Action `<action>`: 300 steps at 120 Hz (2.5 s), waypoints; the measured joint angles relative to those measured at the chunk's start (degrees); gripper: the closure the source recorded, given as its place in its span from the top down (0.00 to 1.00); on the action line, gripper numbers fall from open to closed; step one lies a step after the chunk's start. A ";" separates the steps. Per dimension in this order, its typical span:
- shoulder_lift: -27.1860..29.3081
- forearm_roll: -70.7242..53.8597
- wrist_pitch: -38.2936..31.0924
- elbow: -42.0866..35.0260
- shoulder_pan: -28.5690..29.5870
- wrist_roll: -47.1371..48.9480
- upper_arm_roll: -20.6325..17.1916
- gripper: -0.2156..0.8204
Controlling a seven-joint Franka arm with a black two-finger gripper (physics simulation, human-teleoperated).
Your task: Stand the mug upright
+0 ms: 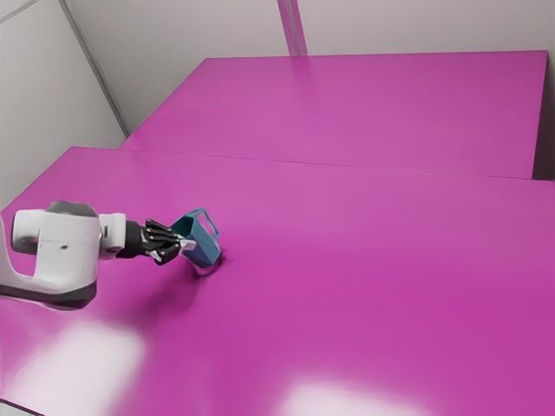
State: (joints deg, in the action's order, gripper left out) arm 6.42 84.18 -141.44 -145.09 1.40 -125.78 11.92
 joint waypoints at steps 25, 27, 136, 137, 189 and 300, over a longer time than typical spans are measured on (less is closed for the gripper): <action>0.14 -24.64 -1.23 6.50 0.12 8.60 -1.35 0.03; 0.14 -26.63 -1.25 6.56 0.09 9.86 -1.62 0.03; 9.96 -65.37 -25.69 -10.26 -5.27 69.02 -10.35 0.03; 9.85 -64.92 -26.13 -10.26 -5.27 69.28 -10.48 0.03; 5.97 -53.85 -37.36 -9.87 -9.41 78.81 -12.08 0.03; 3.53 -46.52 -37.80 -9.83 -12.39 86.06 -13.32 0.25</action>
State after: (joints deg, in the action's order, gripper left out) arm 9.95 37.66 -179.24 -154.91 -10.99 -39.72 -1.39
